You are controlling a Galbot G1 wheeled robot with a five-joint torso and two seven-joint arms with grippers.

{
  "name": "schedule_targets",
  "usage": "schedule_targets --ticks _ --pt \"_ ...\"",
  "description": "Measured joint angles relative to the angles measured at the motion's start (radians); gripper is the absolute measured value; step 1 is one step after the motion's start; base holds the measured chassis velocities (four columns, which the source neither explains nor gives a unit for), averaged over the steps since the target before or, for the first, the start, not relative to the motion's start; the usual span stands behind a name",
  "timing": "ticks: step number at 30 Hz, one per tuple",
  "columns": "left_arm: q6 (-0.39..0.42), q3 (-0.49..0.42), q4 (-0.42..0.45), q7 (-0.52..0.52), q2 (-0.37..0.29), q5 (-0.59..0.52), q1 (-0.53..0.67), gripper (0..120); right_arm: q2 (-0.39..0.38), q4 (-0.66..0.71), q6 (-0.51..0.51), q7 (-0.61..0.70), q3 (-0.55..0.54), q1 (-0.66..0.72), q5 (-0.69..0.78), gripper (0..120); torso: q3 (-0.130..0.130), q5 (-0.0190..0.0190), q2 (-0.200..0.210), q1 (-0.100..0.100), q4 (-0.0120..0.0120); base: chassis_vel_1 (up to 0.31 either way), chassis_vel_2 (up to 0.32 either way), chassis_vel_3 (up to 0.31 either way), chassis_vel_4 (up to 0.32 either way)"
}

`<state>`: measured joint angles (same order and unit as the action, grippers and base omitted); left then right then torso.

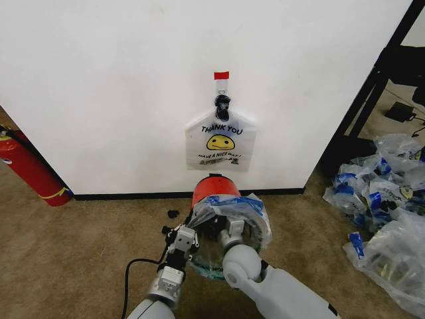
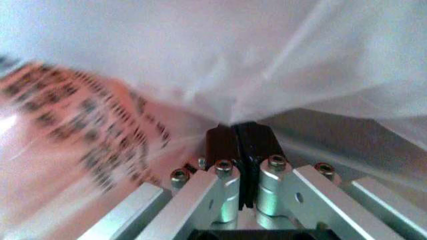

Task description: Pick up the garbage bag from the wall and place it over the trash bin.

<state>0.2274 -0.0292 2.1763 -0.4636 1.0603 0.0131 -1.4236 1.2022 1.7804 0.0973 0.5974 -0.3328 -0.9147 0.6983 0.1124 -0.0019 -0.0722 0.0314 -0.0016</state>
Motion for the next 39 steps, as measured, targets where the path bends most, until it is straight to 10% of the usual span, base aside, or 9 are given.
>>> schedule_targets --ticks 26,39 --pt "0.0 -0.028 0.037 0.013 0.0 0.024 -0.039 0 0.07 -0.121 -0.088 0.003 0.024 0.031 0.012 0 0.0 0.0 0.0 0.0 0.0002 0.0 0.0 0.0 0.0" --pt "-0.002 0.001 0.033 0.008 -0.005 -0.002 -0.015 0 -0.034 -0.005 0.121 -0.064 0.022 -0.043 0.026 0 0.0 0.0001 0.0 0.0 0.0 0.0 0.0 0.0 0.0"
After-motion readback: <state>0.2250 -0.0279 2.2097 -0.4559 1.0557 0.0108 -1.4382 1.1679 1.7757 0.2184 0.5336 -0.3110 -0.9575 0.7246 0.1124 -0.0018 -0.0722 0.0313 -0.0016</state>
